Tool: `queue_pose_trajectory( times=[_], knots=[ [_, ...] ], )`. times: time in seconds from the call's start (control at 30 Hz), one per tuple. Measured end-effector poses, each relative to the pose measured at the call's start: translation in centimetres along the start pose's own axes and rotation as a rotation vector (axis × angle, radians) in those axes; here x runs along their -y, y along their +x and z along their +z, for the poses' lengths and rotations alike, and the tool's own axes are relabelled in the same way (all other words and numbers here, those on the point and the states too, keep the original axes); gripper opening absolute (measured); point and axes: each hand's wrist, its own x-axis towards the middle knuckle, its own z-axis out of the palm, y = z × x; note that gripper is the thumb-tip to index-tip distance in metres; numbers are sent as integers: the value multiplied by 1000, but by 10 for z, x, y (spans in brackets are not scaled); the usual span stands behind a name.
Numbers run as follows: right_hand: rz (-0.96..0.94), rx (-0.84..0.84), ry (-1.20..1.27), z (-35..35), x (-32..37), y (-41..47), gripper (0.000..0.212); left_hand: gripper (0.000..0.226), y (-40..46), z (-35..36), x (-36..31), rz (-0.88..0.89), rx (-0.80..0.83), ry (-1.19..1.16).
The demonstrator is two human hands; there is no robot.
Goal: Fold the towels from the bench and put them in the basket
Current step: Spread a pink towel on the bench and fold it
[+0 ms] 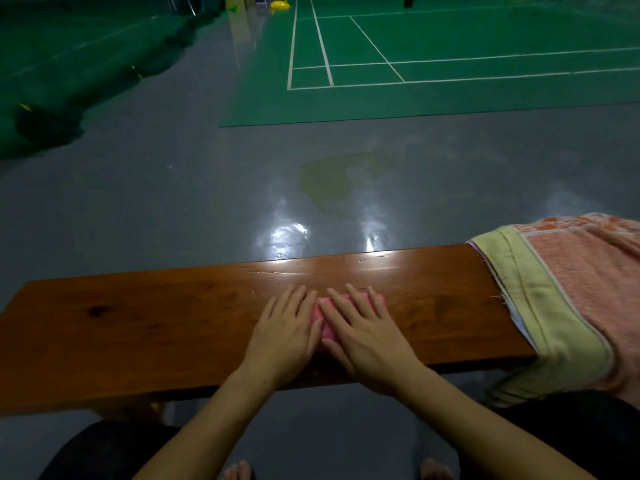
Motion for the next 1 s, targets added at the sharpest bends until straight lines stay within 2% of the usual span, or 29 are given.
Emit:
queue_pose_trajectory(
  times=[0.13, 0.3, 0.37, 0.47, 0.53, 0.67, 0.83, 0.93, 1.0],
  knots=[
    [95, 147, 70, -10, -33, 6, 82, 84, -1, -1, 13, -69, 89, -62],
    [167, 152, 138, -19, -37, 4, 67, 96, -6, -13, 29, -180, 72, -35],
    [183, 129, 126, -26, -34, 2, 60, 91, -6, -19, 38, -228, 14, -31],
    [202, 137, 133, -33, -30, -1, 50, 71, -5, -27, 44, -307, -54, -121],
    [197, 142, 176, -38, -27, -1, 44, 62, -3, -33, 43, -395, 4, -222],
    [207, 211, 289, -48, -20, 0, 42, 69, 2, -40, 40, -513, 76, -334],
    [201, 236, 357, -39, -28, 6, 62, 47, 5, -40, 40, -445, 200, -806],
    [205, 238, 472, -39, -29, 10, 78, 40, 9, -35, 44, -336, 101, -855],
    [177, 207, 530, -37, -26, 15, 83, 32, 10, -38, 43, -256, 17, -982]
  ],
)
